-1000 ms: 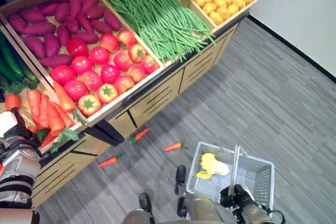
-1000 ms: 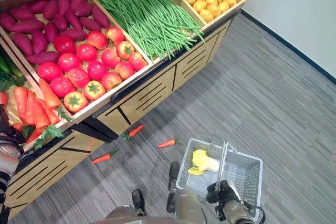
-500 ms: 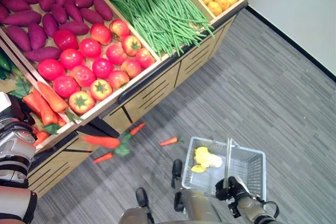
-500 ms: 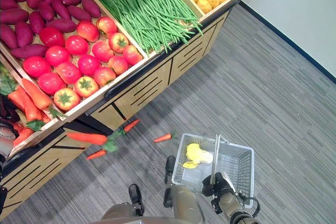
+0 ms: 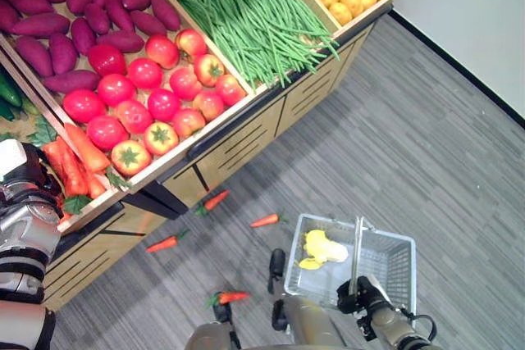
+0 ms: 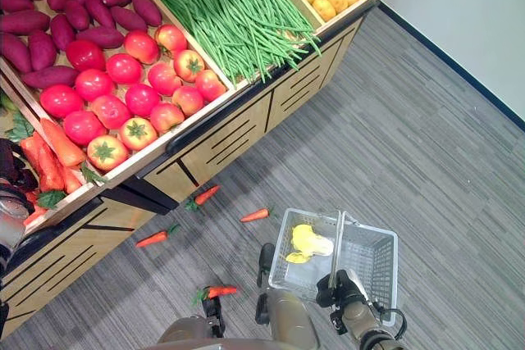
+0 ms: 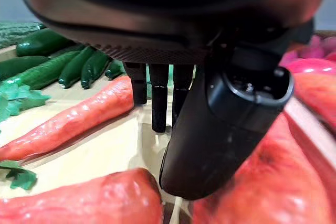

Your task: Get the vegetables into the basket

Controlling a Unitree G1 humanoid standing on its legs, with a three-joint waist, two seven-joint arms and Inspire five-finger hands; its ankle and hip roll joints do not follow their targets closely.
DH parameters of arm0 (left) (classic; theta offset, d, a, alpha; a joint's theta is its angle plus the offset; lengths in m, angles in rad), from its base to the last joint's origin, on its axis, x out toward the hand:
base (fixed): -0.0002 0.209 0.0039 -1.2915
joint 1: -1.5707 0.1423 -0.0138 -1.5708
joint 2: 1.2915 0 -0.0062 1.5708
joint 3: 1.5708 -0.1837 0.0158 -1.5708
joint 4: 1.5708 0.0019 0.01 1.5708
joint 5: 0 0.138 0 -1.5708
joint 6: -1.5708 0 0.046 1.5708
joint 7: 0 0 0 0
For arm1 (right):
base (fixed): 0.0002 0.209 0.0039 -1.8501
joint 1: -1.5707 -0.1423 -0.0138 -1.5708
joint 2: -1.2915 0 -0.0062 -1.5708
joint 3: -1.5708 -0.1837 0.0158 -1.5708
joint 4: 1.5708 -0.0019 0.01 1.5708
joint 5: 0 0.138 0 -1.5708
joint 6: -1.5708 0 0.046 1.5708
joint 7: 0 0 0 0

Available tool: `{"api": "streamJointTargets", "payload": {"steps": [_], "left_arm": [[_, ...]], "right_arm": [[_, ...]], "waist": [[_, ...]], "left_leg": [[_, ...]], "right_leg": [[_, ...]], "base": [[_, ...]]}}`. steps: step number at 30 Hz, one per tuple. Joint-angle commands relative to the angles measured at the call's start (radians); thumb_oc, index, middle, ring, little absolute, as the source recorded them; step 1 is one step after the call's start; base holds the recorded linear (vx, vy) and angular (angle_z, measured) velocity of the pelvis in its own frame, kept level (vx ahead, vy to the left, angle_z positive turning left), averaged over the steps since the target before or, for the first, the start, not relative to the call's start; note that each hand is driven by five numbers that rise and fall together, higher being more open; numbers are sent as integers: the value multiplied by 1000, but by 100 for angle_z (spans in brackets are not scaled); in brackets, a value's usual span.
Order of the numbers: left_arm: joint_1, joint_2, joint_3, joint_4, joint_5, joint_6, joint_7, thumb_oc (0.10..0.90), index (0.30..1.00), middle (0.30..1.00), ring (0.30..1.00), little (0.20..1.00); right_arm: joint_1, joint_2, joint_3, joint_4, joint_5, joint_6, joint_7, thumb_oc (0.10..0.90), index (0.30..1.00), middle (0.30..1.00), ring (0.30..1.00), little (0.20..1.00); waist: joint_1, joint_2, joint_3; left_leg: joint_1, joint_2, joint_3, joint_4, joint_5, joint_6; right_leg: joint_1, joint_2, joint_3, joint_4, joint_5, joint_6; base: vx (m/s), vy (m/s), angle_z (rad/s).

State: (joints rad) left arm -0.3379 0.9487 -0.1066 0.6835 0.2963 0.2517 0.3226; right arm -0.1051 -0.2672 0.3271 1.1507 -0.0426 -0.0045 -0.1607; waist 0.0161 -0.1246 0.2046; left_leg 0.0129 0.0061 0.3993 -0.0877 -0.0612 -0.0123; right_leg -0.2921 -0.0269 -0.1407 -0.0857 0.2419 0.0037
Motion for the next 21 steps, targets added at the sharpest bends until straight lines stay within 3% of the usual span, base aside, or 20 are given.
{"api": "streamJointTargets", "payload": {"steps": [1,11,15,21], "left_arm": [[-5,16,62,-96,70,-45,34,900,1000,1000,1000,1000],[197,-30,247,-447,139,-59,6,900,1000,1000,1000,1000],[222,-33,266,-476,149,-65,-10,900,1000,1000,1000,1000],[167,-49,212,-388,108,-64,-23,900,1000,1000,1000,1000]], "right_arm": [[79,-16,29,69,-52,37,5,400,300,300,300,300],[109,-27,-20,58,-90,58,36,400,300,300,300,300],[116,-32,-28,60,-98,61,44,400,300,300,300,300],[113,-37,-15,76,-112,66,47,400,300,300,300,300]], "waist": [[-4,39,-33],[8,61,-76],[8,69,-89],[-6,76,-99]], "left_leg": [[-54,3,-95,10,-8,31],[12,2,-94,0,-18,33],[29,5,-106,1,-29,29],[37,8,-99,0,-32,26]], "right_leg": [[115,-48,-17,44,-170,113],[193,-48,-41,20,-184,100],[211,-46,-35,16,-192,106],[219,-41,-31,8,-191,108]], "base": [[0,0,0],[5,-18,6],[11,-4,5],[0,0,0]]}}
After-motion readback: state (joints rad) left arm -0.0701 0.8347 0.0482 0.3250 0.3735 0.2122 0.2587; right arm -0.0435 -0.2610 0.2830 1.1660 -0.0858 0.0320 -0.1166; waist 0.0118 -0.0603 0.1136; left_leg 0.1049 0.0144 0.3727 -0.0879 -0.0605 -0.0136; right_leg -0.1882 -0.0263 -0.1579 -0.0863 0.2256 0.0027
